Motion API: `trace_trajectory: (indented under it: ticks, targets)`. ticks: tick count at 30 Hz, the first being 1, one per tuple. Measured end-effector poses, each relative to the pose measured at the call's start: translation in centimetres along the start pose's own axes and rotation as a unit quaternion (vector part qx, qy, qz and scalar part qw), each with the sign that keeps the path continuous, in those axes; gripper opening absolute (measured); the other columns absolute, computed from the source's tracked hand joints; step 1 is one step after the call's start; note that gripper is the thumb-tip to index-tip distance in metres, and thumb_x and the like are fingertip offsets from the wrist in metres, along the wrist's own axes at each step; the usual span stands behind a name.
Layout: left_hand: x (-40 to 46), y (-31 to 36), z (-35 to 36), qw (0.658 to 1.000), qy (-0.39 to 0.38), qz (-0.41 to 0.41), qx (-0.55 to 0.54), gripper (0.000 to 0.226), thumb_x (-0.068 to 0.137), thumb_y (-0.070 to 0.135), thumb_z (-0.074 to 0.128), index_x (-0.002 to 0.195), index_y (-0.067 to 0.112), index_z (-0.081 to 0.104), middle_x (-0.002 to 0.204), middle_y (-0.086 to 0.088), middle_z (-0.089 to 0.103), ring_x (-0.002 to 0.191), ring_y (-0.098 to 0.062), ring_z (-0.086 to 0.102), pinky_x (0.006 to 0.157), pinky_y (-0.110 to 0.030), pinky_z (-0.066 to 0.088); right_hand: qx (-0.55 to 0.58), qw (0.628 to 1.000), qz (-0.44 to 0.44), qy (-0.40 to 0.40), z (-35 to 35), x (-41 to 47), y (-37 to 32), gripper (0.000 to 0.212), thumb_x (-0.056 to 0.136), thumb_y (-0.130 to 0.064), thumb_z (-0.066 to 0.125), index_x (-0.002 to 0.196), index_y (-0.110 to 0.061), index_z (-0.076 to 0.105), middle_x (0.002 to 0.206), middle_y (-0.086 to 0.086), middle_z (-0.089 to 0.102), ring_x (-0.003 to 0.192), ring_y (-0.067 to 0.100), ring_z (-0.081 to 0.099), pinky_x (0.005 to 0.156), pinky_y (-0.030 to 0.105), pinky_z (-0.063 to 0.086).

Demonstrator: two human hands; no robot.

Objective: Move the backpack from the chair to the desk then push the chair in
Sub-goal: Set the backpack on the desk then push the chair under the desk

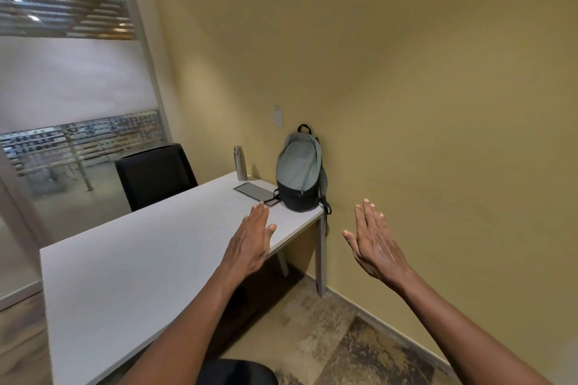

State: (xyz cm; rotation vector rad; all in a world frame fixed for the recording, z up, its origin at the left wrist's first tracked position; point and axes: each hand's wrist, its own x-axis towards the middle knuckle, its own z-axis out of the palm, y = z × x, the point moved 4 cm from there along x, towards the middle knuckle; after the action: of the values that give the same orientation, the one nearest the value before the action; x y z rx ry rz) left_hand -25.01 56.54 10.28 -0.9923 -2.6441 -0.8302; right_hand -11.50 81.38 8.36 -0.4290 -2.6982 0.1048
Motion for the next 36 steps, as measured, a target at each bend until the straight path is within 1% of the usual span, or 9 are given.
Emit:
trace_trajectory:
  ticks: [3, 5, 12, 16, 22, 25, 31, 36]
  targets:
    - [-1.8, 0.3, -1.2, 1.000, -0.007, 0.006, 0.009, 0.056, 0.108, 0.036, 0.030, 0.160, 0.018, 0.015, 0.169, 0.001, 0.007, 0.155, -0.014, 0.005, 0.122, -0.029, 0.005, 0.018, 1.000, 0.010, -0.006, 0.1, -1.0, -0.5, 0.074, 0.103, -0.052, 0.016, 0.157, -0.005, -0.002, 0.165, 0.019, -0.010, 0.154, 0.026, -0.008, 0.125, 0.038, -0.005]
    - [-2.8, 0.3, -2.3, 1.000, -0.009, 0.011, 0.021, 0.056, 0.109, 0.036, 0.030, 0.160, 0.019, 0.014, 0.169, 0.002, 0.006, 0.155, -0.014, 0.004, 0.123, -0.030, 0.005, 0.022, 1.000, 0.019, -0.011, 0.1, -1.5, -1.1, 0.073, 0.103, -0.052, 0.017, 0.157, -0.005, 0.000, 0.165, 0.019, -0.009, 0.154, 0.027, -0.007, 0.124, 0.037, -0.004]
    - [-5.7, -1.2, -6.0, 1.000, 0.003, 0.006, 0.024, 0.056, 0.108, 0.035, 0.031, 0.160, 0.019, 0.015, 0.169, 0.001, 0.006, 0.155, -0.016, 0.005, 0.126, -0.035, 0.009, 0.017, 1.000, 0.021, -0.016, -0.2, -3.2, -4.5, 0.073, 0.103, -0.052, 0.016, 0.157, -0.005, 0.000, 0.165, 0.020, -0.007, 0.155, 0.028, -0.006, 0.124, 0.039, -0.003]
    - [-7.7, -3.2, -7.3, 1.000, 0.000, 0.017, 0.015, 0.056, 0.109, 0.034, 0.031, 0.160, 0.018, 0.015, 0.169, 0.001, 0.006, 0.155, -0.015, 0.004, 0.124, -0.031, 0.007, 0.018, 0.999, 0.026, -0.008, -0.9, -5.2, -7.4, 0.074, 0.103, -0.052, 0.017, 0.157, -0.005, 0.002, 0.165, 0.019, -0.006, 0.155, 0.028, -0.005, 0.125, 0.040, -0.001]
    - [-11.8, -7.4, -10.0, 0.998, -0.009, 0.058, 0.011, 0.055, 0.109, 0.033, 0.030, 0.160, 0.018, 0.015, 0.169, 0.002, 0.006, 0.155, -0.013, 0.004, 0.119, -0.026, 0.003, 0.000, 0.999, 0.052, 0.006, -1.8, -9.7, -14.0, 0.073, 0.103, -0.052, 0.017, 0.157, -0.005, 0.001, 0.165, 0.020, -0.006, 0.155, 0.028, -0.004, 0.125, 0.040, 0.000]
    - [-14.5, -10.1, -12.0, 0.997, -0.030, 0.075, 0.015, 0.055, 0.109, 0.033, 0.029, 0.160, 0.017, 0.014, 0.169, 0.001, 0.005, 0.155, -0.013, 0.003, 0.119, -0.025, 0.000, 0.000, 0.997, 0.082, 0.013, -2.4, -13.1, -18.0, 0.073, 0.103, -0.051, 0.018, 0.157, -0.005, 0.001, 0.165, 0.020, -0.006, 0.155, 0.028, -0.004, 0.124, 0.038, -0.002]
    - [-20.9, -14.9, -16.2, 0.994, -0.074, 0.083, 0.009, 0.056, 0.109, 0.036, 0.027, 0.160, 0.018, 0.012, 0.169, 0.001, 0.004, 0.155, -0.014, 0.003, 0.121, -0.029, 0.002, 0.011, 0.993, 0.114, 0.025, -3.0, -19.8, -26.0, 0.072, 0.103, -0.050, 0.022, 0.157, -0.006, 0.004, 0.166, 0.019, -0.002, 0.155, 0.026, -0.002, 0.122, 0.035, -0.004]
    - [-24.7, -16.9, -18.6, 0.993, -0.090, 0.070, -0.007, 0.056, 0.109, 0.036, 0.027, 0.160, 0.019, 0.011, 0.169, 0.002, 0.003, 0.155, -0.015, 0.002, 0.124, -0.033, 0.005, -0.002, 0.993, 0.117, 0.029, -3.8, -23.3, -30.4, 0.072, 0.104, -0.049, 0.026, 0.158, -0.005, 0.009, 0.166, 0.020, 0.003, 0.155, 0.027, 0.002, 0.123, 0.036, -0.001]
